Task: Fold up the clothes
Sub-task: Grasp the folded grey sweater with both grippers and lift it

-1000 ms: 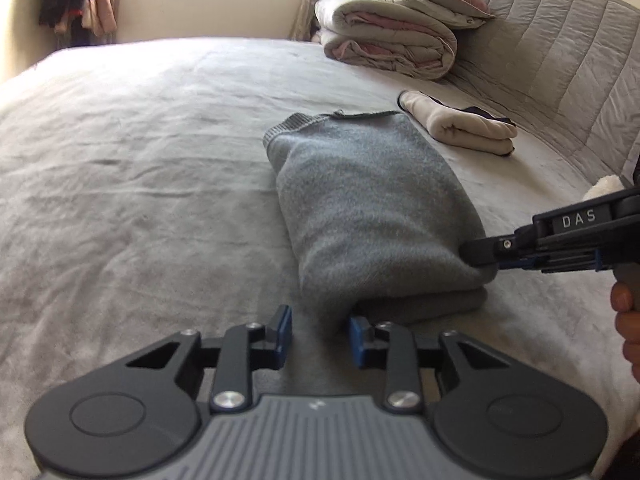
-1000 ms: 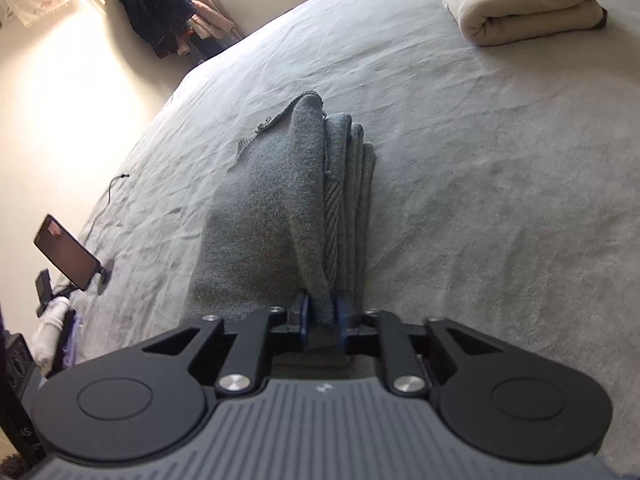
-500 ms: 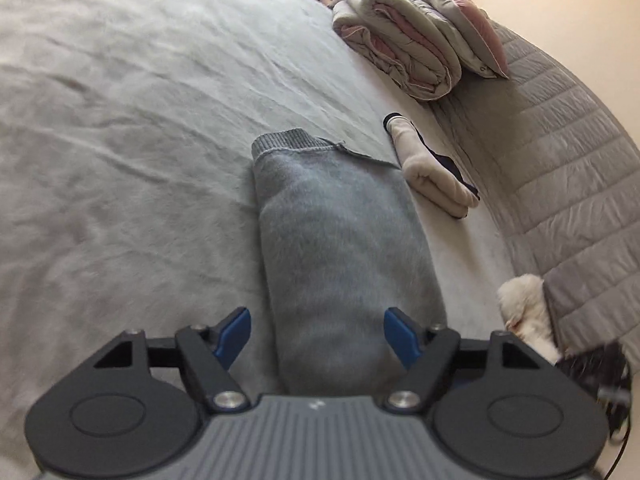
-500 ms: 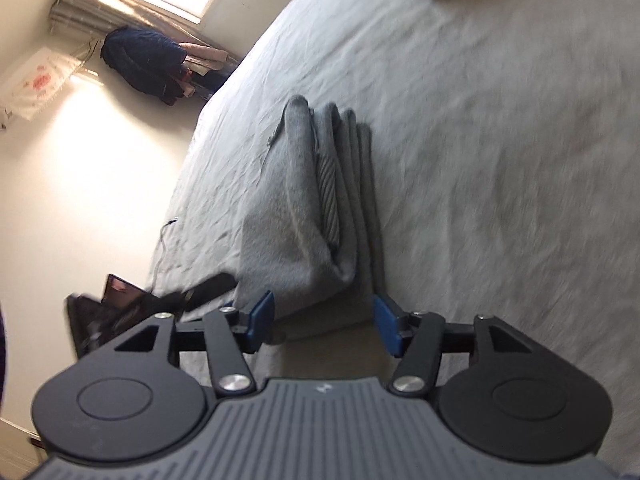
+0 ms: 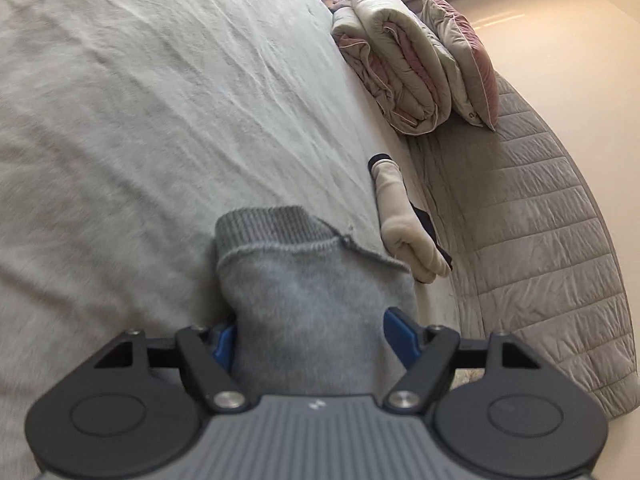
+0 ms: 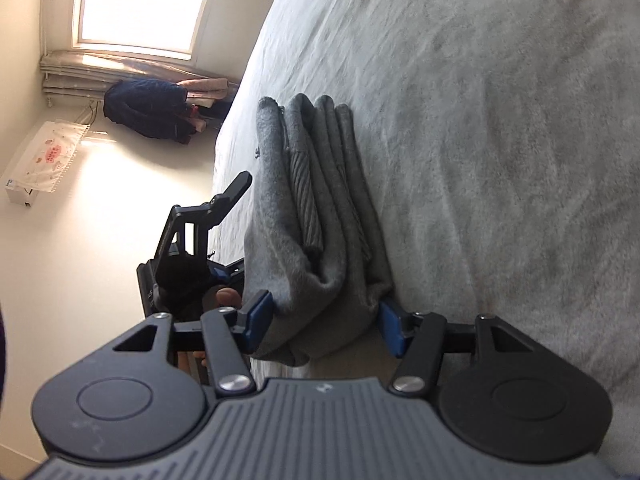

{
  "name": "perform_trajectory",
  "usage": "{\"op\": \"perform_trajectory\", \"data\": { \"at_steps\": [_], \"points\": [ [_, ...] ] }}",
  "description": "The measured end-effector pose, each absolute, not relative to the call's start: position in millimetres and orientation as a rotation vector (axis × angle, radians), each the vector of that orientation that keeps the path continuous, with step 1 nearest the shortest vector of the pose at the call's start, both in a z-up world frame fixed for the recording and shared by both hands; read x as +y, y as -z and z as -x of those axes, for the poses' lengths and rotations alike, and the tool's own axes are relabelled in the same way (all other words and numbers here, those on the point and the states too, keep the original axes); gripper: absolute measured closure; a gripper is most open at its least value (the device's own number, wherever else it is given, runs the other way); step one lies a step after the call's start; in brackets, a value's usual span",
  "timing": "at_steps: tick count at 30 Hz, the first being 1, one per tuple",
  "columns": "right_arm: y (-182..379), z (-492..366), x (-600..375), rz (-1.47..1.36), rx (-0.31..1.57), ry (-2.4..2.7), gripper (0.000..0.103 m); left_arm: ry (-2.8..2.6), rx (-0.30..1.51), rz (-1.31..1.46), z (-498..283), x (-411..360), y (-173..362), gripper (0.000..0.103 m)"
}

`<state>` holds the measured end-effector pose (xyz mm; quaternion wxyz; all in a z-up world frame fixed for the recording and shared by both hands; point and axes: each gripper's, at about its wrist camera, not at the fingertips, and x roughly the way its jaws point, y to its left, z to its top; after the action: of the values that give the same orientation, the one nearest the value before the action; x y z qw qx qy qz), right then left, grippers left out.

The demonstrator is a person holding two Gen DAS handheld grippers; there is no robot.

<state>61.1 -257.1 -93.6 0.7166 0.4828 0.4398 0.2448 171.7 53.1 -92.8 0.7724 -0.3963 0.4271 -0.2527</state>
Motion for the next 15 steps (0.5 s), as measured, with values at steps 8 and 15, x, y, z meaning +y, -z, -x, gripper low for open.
{"op": "perform_trajectory", "data": {
  "at_steps": [8, 15],
  "points": [
    [91, -65, -249, -1.012, 0.941, -0.563, 0.046, 0.518, 0.910, 0.786, -186, 49, 91, 0.054],
    [86, -67, -257, -0.985, 0.967, -0.575, 0.072, 0.419, 0.877, 0.834, -165, 53, 88, 0.083]
  ]
}}
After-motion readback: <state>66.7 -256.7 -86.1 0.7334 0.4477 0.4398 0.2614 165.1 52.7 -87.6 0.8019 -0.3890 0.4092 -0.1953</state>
